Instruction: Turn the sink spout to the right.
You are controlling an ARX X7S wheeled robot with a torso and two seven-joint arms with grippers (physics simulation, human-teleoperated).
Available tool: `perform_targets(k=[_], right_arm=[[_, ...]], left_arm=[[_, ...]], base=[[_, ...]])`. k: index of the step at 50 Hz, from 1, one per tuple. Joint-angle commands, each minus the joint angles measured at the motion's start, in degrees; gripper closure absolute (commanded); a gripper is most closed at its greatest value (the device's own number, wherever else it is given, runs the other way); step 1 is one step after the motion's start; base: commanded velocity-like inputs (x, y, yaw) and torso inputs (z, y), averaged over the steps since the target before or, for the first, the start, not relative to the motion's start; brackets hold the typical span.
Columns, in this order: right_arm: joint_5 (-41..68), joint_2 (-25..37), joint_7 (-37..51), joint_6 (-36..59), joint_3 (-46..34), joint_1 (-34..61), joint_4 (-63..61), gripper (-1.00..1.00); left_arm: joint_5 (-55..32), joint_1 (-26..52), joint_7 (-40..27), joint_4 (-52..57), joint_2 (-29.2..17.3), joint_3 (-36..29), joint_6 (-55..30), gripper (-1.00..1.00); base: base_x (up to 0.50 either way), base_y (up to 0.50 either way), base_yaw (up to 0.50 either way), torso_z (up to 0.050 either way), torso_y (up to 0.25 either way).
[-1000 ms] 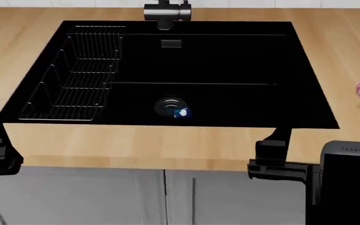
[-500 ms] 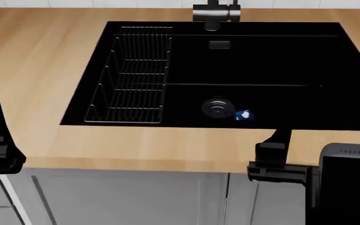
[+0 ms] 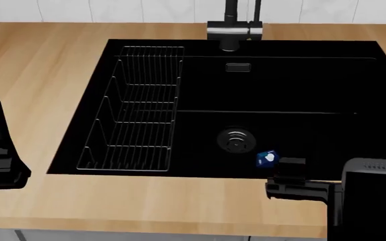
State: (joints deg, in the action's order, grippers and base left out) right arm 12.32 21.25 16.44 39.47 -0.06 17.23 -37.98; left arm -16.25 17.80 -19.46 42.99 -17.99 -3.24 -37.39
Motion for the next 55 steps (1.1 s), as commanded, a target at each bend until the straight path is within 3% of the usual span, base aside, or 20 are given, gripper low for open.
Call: perform_targets(k=[1,22,33,55], right_arm=[[0.12,-0.05,0.3,-0.16,0.04,-0.41,0.45,-1.0],[0.56,0.37,1.26,2.07,0.58,0.45,-0.29,-1.0],[0.54,0.29,1.68,1.94,0.51,-0.07,-0.2,-1.0],[0.24,0.37,2.43,1.96,-0.17,-0.35,0.41,-1.0]], left_arm=[[0.21,-0.15,-0.35,-0.45,0.0,-0.48,0.65,-1.0],[-1.11,1.02,-0.45,0.01,-0.15,-0.93,-0.62,-1.0],[-0.81,0.31,-0.73,-0.35,-0.33,-1.2,0.27,-1.0],[-1.27,-0.03,-0.88,-0.69,-0.68,-1.34,0.99,-1.0]], base=[[0.32,0.0,0.0,0.0,0.0],[0.32,0.0,0.0,0.0,0.0],[0.02,0.0,0.0,0.0,0.0],[0.39,0.0,0.0,0.0,0.001]])
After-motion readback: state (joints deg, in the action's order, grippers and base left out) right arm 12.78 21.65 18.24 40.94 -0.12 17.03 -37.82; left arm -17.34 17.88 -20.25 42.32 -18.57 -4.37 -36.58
